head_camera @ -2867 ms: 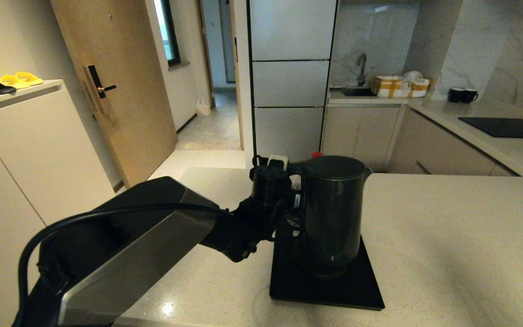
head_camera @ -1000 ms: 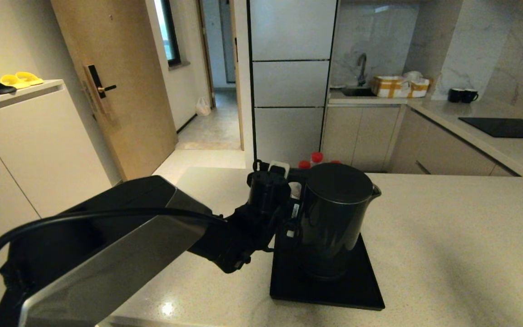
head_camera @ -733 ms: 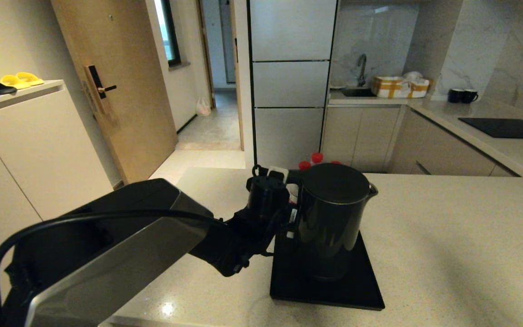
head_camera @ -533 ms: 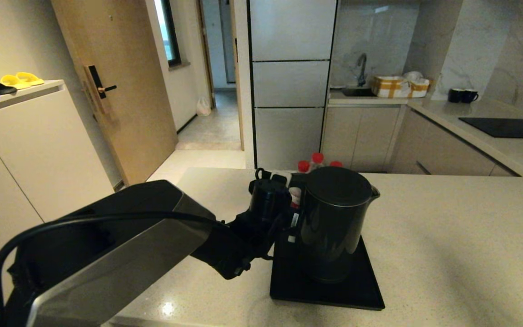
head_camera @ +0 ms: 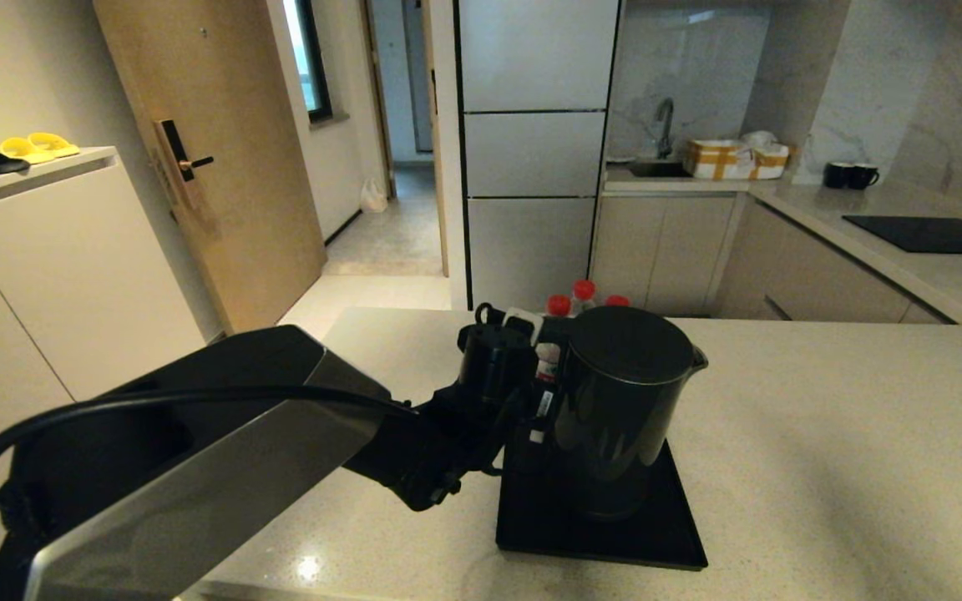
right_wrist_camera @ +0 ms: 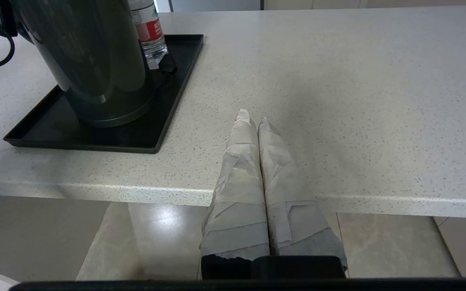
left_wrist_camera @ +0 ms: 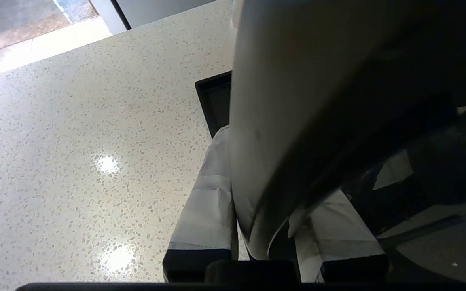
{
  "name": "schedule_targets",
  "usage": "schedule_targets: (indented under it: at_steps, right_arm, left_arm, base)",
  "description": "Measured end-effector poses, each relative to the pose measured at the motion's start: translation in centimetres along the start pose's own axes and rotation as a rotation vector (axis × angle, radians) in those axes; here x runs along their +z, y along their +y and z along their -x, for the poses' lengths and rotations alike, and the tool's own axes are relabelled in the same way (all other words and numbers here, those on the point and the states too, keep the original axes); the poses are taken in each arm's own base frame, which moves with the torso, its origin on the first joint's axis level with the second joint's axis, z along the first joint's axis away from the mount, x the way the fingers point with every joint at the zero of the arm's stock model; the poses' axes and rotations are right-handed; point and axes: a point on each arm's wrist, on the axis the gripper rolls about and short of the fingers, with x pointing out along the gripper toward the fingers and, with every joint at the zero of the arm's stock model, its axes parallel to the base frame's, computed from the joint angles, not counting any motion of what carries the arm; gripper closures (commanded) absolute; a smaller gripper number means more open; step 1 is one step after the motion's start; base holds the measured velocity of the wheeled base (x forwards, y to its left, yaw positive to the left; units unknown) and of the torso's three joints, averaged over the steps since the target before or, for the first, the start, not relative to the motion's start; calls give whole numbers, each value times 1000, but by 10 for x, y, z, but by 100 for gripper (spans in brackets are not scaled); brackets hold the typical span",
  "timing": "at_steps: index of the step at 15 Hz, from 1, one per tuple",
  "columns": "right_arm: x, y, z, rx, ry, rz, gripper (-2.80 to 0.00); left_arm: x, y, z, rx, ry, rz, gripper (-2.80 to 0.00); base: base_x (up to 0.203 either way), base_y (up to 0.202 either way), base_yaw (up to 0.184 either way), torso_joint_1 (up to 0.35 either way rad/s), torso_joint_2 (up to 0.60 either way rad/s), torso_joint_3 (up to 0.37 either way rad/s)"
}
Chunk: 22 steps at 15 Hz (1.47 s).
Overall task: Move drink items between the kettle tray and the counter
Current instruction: Return the kettle to its original position
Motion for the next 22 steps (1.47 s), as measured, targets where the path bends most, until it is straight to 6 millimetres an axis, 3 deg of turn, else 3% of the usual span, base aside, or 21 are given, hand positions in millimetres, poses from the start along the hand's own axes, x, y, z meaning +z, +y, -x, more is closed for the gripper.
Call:
schedule_targets:
  at_steps: [5,6,7,14,22]
  right_arm:
    - [0,0,0,0,0,0,0]
    - [0,0,0,-1,0,0,0]
    - [0,0,0,-1,0,0,0]
    - [0,0,0,0,0,0,0]
    - [0,0,0,1,0,0,0]
  left_arm:
    - [-1,0,0,1,0,2,0]
    - [-4,0,0,2,6,1,-99]
    - [-6,0,0,8,9,1,-280]
    - [-7,0,-1,42,0,8,-280]
    - [-7,4,14,46,-45,27,-280]
  base:
    - [0,0,0,0,0,0]
    - [0,0,0,0,0,0]
    - [0,0,0,0,0,0]
    - [0,0,0,0,0,0]
    - [0,0,0,0,0,0]
